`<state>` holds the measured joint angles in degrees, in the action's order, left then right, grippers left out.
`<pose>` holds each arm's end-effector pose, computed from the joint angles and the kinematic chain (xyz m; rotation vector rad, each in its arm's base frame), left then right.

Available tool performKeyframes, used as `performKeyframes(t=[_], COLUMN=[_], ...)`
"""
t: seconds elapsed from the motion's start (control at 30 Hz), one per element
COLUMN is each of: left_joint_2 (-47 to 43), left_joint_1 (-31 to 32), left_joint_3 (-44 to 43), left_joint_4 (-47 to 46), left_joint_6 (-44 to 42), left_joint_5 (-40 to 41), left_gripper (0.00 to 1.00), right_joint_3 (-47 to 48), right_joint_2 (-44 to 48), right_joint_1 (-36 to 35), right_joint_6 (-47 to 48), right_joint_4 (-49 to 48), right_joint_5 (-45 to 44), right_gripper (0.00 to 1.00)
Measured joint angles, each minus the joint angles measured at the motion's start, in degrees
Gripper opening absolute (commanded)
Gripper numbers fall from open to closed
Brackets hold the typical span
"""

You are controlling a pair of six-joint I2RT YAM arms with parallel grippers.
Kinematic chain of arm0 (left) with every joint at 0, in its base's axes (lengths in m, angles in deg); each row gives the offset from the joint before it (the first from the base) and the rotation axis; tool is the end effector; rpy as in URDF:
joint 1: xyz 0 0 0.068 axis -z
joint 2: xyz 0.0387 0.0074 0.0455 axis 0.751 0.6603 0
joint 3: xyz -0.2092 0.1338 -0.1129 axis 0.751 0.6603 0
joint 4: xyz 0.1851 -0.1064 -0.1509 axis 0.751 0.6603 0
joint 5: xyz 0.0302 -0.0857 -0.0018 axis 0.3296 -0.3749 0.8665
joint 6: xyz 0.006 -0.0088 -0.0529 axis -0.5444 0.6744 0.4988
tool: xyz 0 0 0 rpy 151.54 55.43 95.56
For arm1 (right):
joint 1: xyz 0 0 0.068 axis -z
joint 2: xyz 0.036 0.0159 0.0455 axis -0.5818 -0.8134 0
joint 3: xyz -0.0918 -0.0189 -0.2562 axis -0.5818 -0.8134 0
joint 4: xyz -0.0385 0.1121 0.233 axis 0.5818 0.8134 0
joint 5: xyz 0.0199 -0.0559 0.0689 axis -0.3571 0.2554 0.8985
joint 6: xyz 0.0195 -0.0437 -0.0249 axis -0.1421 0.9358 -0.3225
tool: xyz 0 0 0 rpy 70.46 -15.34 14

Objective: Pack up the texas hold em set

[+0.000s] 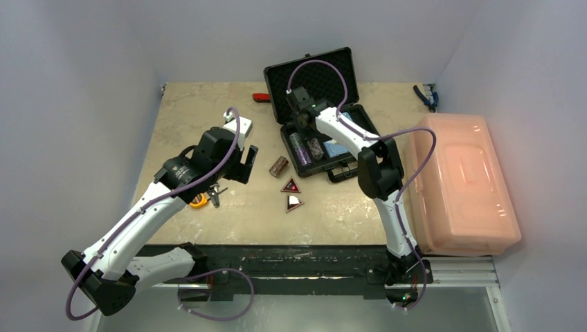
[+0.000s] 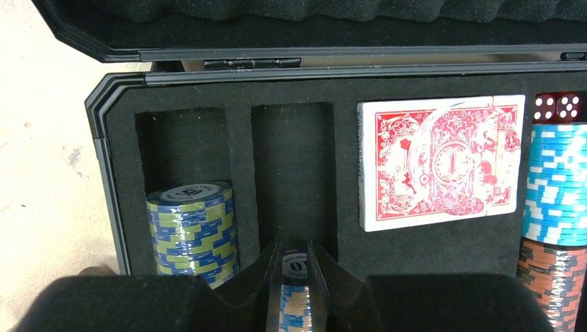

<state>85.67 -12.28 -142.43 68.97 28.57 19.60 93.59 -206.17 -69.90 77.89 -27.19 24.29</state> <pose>0.1725 -0.1138 0.3568 0.3816 2.2339 -0.0675 0.4171 0.2711 0.2223 -0.4226 2.4941 -0.1185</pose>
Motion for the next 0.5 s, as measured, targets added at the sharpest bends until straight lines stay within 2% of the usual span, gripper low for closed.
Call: performKeyframes(t=[0.5], left_joint_2=[0.0], left_joint_1=[0.0], left_joint_3=[0.0], left_joint_4=[0.0], left_joint_6=[0.0], left_joint_5=[0.0], left_gripper=[0.81], right_joint_3=[-3.4], right_joint_2=[0.5], right_joint_1=[0.0], right_joint_6=[0.0], right_joint_4=[-1.0], right_joint_5=[0.0], right_gripper=[0.21])
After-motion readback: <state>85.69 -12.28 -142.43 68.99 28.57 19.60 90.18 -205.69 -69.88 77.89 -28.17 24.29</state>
